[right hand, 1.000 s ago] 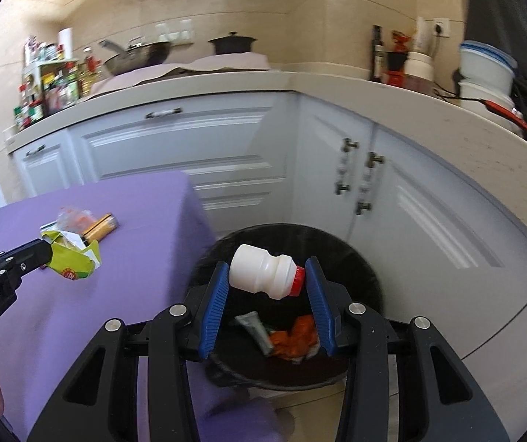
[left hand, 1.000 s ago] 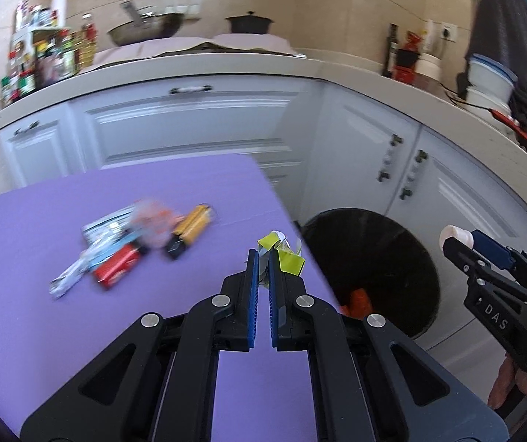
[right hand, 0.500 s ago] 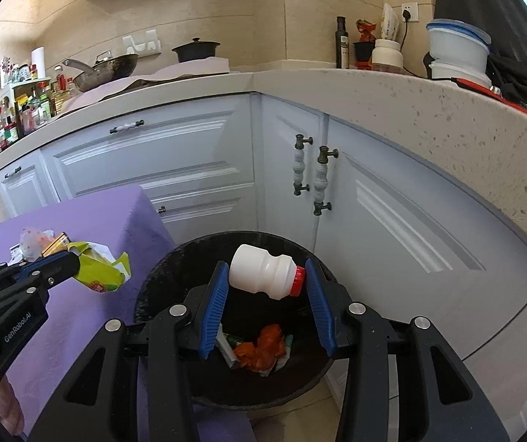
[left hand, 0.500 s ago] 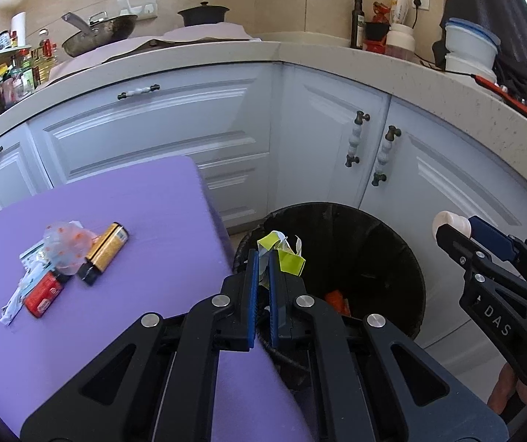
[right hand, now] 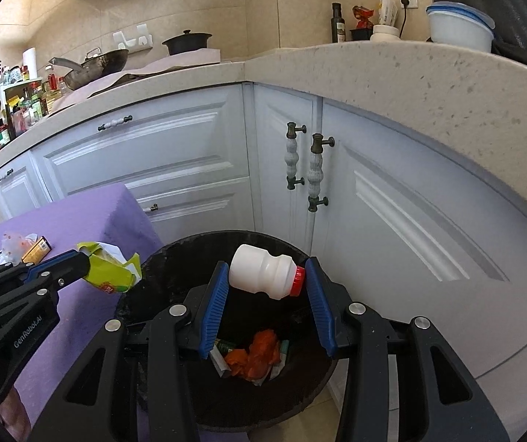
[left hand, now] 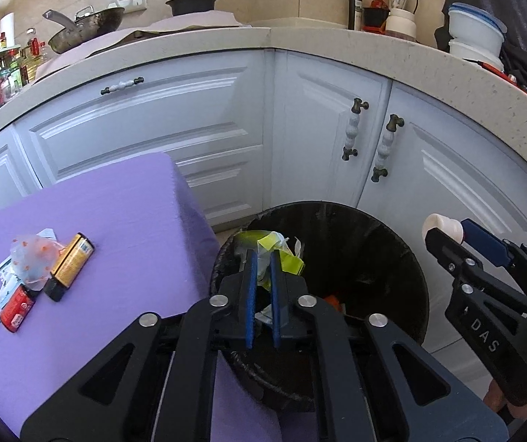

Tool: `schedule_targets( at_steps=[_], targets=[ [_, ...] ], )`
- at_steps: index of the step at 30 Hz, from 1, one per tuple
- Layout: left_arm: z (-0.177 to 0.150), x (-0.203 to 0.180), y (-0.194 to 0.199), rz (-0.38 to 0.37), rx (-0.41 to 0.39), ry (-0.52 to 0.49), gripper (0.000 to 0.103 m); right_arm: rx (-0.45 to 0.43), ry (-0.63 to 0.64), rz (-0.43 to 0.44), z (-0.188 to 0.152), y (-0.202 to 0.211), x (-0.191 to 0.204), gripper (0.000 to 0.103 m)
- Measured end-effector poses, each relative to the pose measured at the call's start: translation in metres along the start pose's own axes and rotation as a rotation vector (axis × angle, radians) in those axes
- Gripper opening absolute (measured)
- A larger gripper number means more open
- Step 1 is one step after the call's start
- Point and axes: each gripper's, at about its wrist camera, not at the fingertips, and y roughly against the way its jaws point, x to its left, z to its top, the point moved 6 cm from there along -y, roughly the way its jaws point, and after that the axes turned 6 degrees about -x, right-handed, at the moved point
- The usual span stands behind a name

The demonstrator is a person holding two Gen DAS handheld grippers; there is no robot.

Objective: Collect trash
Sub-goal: 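Carry wrapper and white bottle over the bin and open both grippers, then move both open grippers back over the table toward the remaining trash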

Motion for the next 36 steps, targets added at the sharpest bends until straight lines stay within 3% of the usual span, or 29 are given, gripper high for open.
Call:
schedule_targets(
  at_steps=[2,4,11,13,26,36],
  targets=[
    [0.000,0.002,-0.002,0.005,0.001,0.013,0.015,0.006,-0.005,0.003,0.000,-0.004,-0.002,0.044],
    [0.001,0.004,-0.002,0.009,-0.001,0.021,0.022,0.004,-0.016,-0.002,0.000,-0.006,-0.004,0.056],
    [0.004,0.007,0.002,0.022,-0.017,0.027,0.032,0.000,-0.022,-0.005,0.000,-0.006,-0.005,0.056],
    [0.005,0.009,0.006,0.027,-0.025,0.027,0.040,-0.004,-0.020,-0.003,0.001,-0.004,-0.004,0.056],
    [-0.001,0.057,0.042,0.102,-0.051,0.046,0.042,-0.012,-0.009,0.045,0.006,0.012,0.025,0.056],
    [-0.029,0.149,0.078,0.242,-0.039,0.138,0.045,0.006,0.030,0.151,0.001,0.020,0.092,0.056]
  ],
)
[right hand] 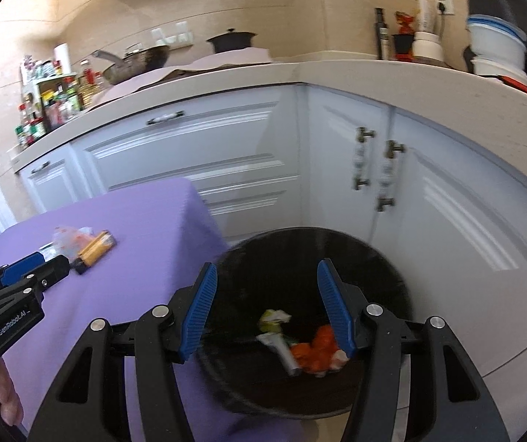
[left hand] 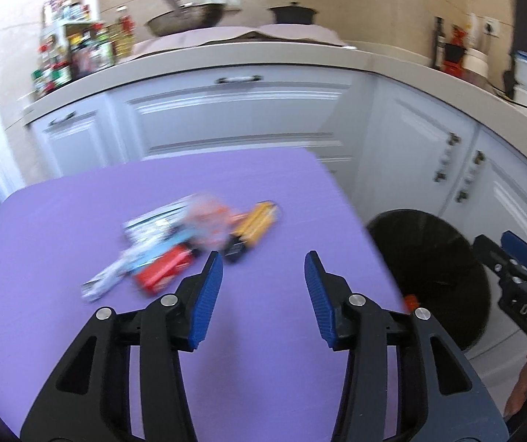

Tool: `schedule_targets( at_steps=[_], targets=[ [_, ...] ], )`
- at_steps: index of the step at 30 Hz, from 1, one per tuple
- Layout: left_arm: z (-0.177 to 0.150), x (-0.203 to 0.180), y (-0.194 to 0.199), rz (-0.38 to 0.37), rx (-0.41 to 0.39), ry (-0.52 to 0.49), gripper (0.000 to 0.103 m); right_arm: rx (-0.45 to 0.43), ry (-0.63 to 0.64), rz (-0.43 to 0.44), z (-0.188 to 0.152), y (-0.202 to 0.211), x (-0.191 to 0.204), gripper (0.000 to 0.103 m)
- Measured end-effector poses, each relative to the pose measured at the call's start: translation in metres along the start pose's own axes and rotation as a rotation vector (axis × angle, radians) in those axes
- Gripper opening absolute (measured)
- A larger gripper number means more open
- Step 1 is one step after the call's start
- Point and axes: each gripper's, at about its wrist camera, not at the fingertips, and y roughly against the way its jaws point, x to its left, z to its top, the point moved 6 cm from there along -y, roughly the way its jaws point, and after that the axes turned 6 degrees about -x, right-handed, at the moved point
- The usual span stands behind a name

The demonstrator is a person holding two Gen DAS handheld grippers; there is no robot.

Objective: Collect trash
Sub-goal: 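Move both open grippers back over the table toward the remaining trash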

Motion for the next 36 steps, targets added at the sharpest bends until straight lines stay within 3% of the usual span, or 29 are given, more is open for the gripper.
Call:
schedule_targets(
  at_steps=[9,15,23,32,36],
  targets=[
    [-0.022,0.090,0.004,0.120,0.037,0.078,0.045,0.027,0.077,0.093,-0.005,-0.007,0.073,0.056],
    [-0.030,0.128,-0.004,0.150,0.073,0.112,0.046,0.052,0.117,0.141,-0.009,-0.017,0.113,0.056],
    [-0.029,0.143,-0.029,0.127,0.119,0.082,0.046,0.085,0.156,0.158,-0.012,-0.033,0.144,0.056],
    [-0.035,0.141,-0.056,0.031,0.202,0.074,0.046,0.108,0.170,0.171,-0.011,-0.046,0.160,0.056],
    [-0.035,0.140,-0.057,0.013,0.199,0.055,0.035,0.112,0.176,0.174,-0.011,-0.049,0.166,0.057]
  ],
)
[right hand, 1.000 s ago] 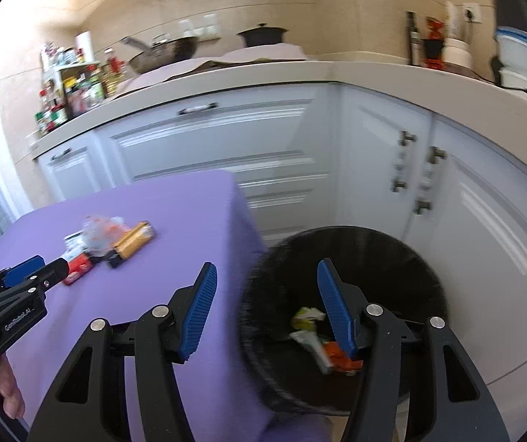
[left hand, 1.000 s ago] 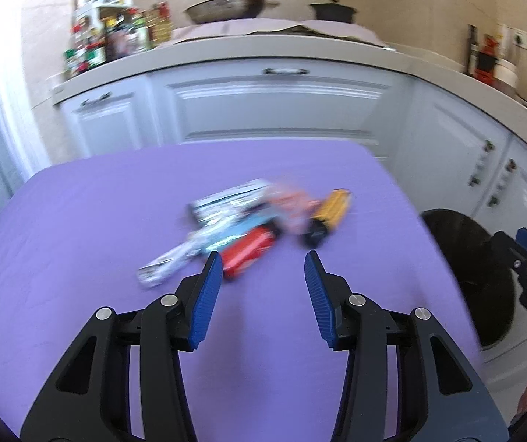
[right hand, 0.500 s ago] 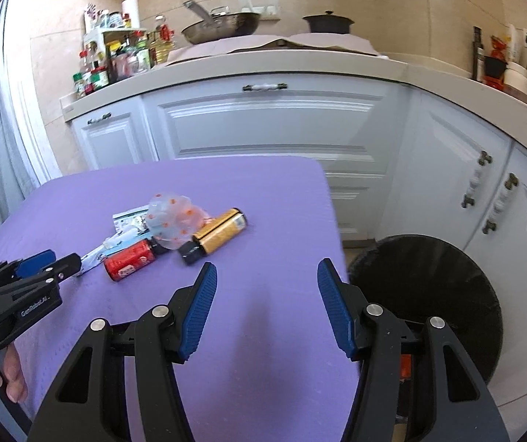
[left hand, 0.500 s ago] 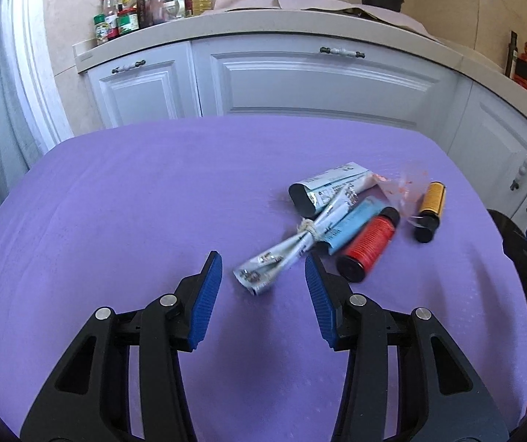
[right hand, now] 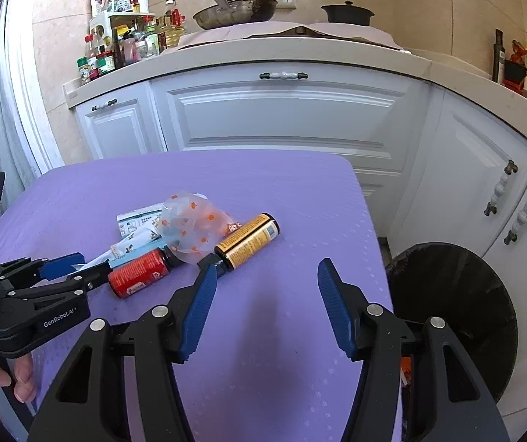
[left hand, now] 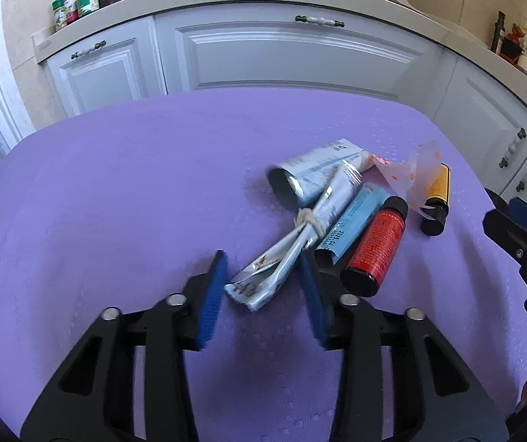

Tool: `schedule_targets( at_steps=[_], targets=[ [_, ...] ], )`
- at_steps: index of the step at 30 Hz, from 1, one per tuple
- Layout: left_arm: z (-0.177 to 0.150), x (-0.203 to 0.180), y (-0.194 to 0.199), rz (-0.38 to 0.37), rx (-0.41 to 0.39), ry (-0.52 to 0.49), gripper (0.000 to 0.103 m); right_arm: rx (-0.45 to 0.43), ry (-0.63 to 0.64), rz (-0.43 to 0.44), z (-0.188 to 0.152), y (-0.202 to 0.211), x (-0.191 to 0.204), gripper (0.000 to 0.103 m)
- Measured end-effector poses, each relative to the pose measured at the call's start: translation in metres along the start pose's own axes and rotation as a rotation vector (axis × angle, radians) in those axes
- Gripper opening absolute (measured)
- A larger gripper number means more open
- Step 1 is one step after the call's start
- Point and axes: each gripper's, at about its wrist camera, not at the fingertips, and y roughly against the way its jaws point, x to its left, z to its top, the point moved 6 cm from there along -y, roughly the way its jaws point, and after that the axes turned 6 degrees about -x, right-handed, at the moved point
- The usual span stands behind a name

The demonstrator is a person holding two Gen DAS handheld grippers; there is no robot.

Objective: Collect trash
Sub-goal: 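Grasp the silver rolled tube with the left gripper while the right grasps the yellow bottle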

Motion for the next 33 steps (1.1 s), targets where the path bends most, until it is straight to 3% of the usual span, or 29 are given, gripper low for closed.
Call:
schedule_targets(
  at_steps=[3,6,17,27,33],
  targets=[
    [-0.001,-0.003,0.002,-0.014,-0.008,-0.012,0.030,0.003,0.002,0.001,0.001,-0.002,0.003,0.057],
    [-0.001,-0.007,0.010,-0.018,-0.034,-0.036,0.010,0.011,0.000,0.005,0.002,-0.005,0.006,0.057],
    [-0.010,0.004,0.032,-0.025,-0.060,-0.002,0.009,0.033,0.000,0.007,0.006,-0.019,0.015,0.057],
    [-0.014,0.059,0.044,0.076,-0.075,0.081,0.009,0.096,-0.034,-0.033,0.009,-0.047,0.014,0.058],
    [-0.016,0.075,0.046,0.094,-0.076,0.106,0.009,0.116,-0.032,-0.068,0.006,-0.049,0.006,0.058]
  ],
)
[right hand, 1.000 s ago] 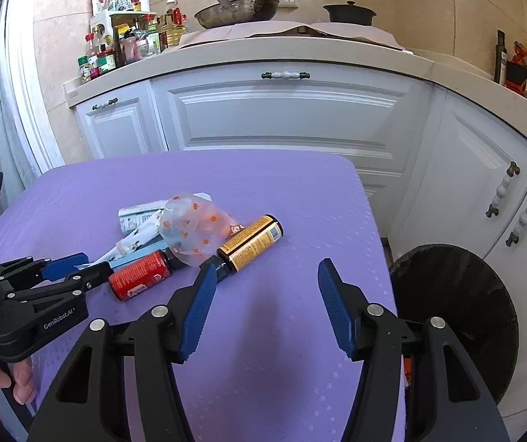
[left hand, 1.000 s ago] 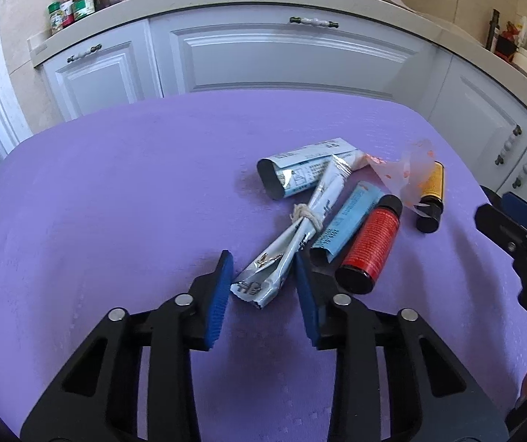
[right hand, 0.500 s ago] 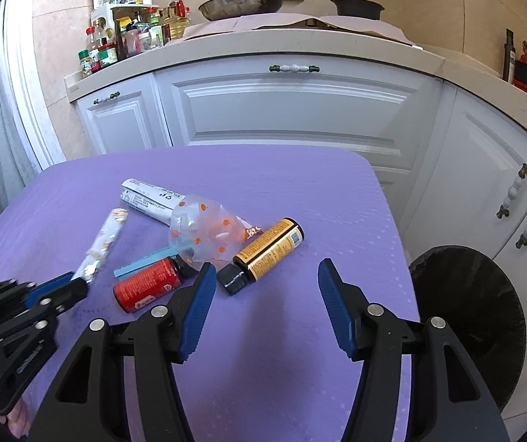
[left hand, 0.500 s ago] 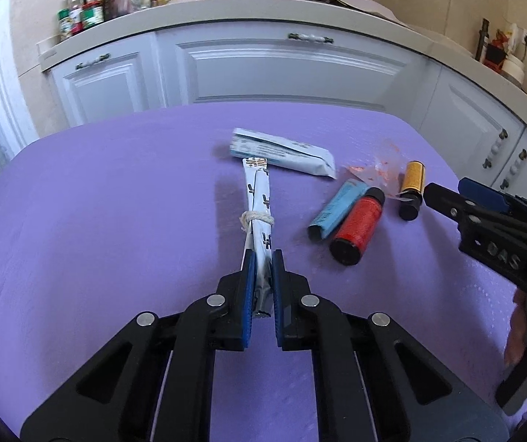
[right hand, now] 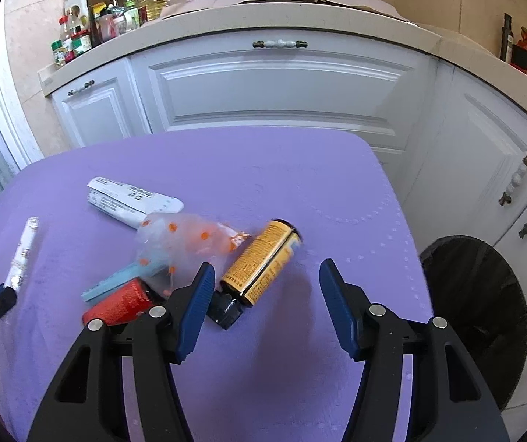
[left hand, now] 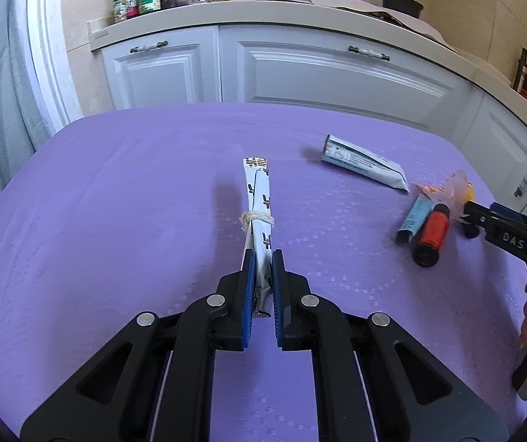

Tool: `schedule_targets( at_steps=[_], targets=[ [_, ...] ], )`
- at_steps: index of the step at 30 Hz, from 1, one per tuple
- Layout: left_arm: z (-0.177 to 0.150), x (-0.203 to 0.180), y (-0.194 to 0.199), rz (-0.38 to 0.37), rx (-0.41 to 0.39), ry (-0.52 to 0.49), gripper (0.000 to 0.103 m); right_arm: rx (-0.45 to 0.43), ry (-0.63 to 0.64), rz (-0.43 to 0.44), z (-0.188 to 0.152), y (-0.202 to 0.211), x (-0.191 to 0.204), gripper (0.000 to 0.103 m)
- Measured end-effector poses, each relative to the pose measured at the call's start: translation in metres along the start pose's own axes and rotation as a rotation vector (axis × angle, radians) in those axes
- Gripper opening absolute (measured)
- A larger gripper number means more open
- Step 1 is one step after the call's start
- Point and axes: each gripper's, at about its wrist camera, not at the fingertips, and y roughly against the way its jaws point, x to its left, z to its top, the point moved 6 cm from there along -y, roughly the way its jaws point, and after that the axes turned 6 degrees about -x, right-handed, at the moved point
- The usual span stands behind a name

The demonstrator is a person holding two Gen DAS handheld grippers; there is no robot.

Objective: Collect trash
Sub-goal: 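Grasp the silver rolled tube with the left gripper while the right grasps the yellow bottle, then carry silver tube and yellow bottle over the bin and open both grippers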

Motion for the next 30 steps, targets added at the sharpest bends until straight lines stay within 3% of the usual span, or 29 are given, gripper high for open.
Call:
schedule_targets(
  at_steps=[11,15,30],
  targets=[
    [0.000,0.010,-0.002,0.018,0.000,0.030,0.009,0.001,0.020,-0.008,0.003,-0.004,-0.004,0.053],
    [0.001,0.017,-0.004,0.036,-0.003,0.046,0.009,0.032,0.036,0.032,-0.001,-0.008,0.001,0.025],
    [0.001,-0.013,0.019,-0.002,-0.034,0.039,0.009,-0.079,0.013,0.050,-0.011,0.049,-0.018,0.025]
  ],
)
